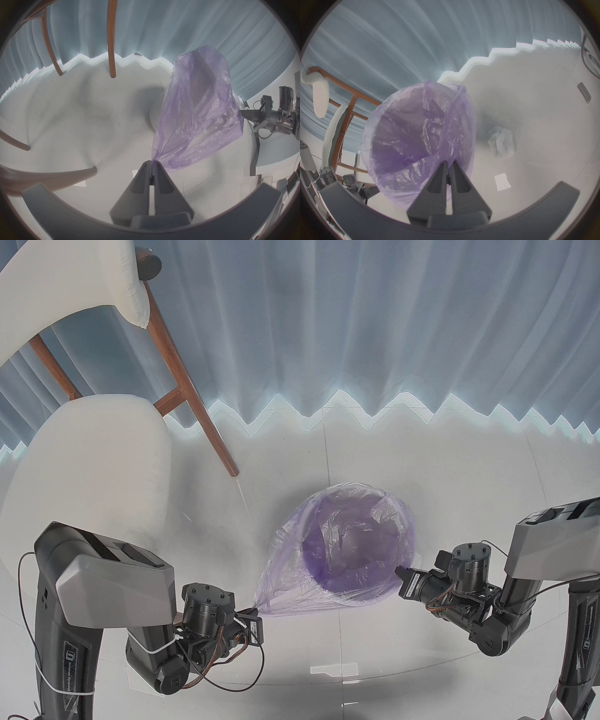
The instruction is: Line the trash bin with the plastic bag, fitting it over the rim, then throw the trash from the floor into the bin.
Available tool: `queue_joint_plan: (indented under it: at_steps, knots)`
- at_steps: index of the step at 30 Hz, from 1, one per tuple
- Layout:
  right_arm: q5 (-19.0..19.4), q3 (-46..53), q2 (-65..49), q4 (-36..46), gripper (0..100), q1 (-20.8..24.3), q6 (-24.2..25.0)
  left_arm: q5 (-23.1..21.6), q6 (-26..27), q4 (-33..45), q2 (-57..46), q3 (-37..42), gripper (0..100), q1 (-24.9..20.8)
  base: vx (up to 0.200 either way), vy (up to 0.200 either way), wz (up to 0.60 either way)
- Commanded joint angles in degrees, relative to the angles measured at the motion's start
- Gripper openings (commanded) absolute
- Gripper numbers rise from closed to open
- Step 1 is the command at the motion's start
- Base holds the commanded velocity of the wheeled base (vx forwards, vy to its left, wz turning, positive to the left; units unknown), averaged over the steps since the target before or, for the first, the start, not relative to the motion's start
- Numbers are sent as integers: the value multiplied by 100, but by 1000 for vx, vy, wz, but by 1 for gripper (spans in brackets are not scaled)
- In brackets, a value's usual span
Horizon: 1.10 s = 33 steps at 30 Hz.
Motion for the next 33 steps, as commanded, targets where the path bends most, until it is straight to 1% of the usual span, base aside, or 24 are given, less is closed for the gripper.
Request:
queue_joint_plan:
  at_steps: [1, 5, 7, 8, 13, 18, 23, 28, 29, 33]
  knots:
    - [49, 53, 396, -622, 0, 15, 0, -115, 89, 0, 103, -25, 0, 14, 0, 0, 0]
    - [277, -43, 159, -894, 0, 305, 18, -107, 89, -8, 103, -25, 0, 23, 0, 0, 0]
    - [286, -43, 141, -894, 0, 313, 18, -107, 89, -8, 103, -25, 0, 23, 0, 0, 0]
    - [365, -26, -87, -885, 0, 524, 44, -115, 98, -79, 103, -25, 0, 14, 0, 0, 0]
    - [392, -35, -333, -876, 0, 639, 53, -115, 238, -96, 103, -69, 0, 14, 0, 0, 0]
    - [392, 62, -500, -885, 0, 639, 62, -115, 282, -96, 85, -122, 0, 14, 0, 0, 0]
    - [383, 475, -606, -894, 0, 577, 79, -115, 590, -105, 94, -157, 0, -21, 0, 0, 0]
    - [383, 642, -597, -894, 0, 498, 44, -124, 616, -96, 103, -157, 0, -56, 0, 0, 0]
    - [374, 871, -527, -920, 0, 331, 27, -291, 739, -96, 120, -174, 0, -30, 0, 0, 0]
    - [374, 924, -316, -991, 0, 76, 0, -458, 897, -26, 173, -385, 0, 41, 0, 0, 0]
